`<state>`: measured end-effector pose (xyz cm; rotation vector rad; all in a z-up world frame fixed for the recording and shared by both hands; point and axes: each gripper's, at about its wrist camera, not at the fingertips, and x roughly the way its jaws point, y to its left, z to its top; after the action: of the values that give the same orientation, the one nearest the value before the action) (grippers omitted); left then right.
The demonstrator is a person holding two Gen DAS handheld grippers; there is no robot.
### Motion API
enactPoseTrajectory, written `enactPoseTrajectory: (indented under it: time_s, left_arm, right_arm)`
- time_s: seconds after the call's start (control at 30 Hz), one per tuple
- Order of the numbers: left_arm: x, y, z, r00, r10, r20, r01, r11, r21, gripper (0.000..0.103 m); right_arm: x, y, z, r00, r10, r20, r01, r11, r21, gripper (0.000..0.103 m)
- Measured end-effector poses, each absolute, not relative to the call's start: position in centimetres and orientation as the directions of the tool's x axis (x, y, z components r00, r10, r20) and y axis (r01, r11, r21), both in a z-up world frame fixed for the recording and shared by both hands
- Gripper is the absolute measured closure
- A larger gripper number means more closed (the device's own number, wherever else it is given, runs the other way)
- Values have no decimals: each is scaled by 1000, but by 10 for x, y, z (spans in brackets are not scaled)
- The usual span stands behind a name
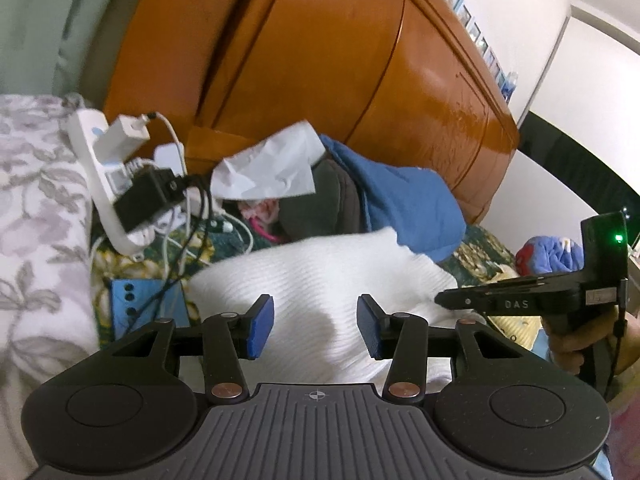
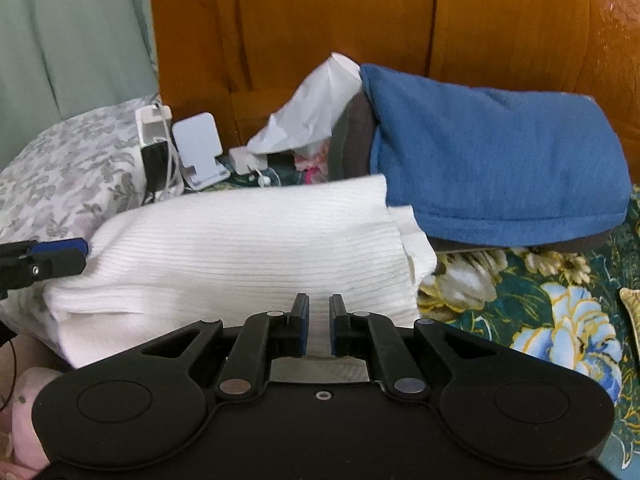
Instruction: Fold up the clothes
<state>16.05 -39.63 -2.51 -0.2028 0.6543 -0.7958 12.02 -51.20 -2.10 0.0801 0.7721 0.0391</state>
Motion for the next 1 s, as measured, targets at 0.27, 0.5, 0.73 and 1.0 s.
enactPoseTrajectory:
  time_s: [0.27, 0.5, 0.73, 1.0]
  left_arm:
    - [152, -375, -10, 541, -704, -461, 599, 707, -377, 53]
    - [141, -353, -8, 549, -691, -470, 593, 718, -363, 44]
    - [128, -327, -10, 554, -680, -481, 588, 728, -352, 30]
    - [116, -301, -12, 556, -673, -487, 580, 735, -353, 20]
  right_arm:
    - [104, -486, 1, 740, 51, -671, -22, 998, 51, 84]
    - [83, -448, 4, 731, 37, -682, -28, 999, 24, 76]
    - [65, -413, 3, 722, 11, -692, -5, 1000, 10, 69]
    - [37, -382, 10, 730, -18, -683, 10, 1000, -15, 56]
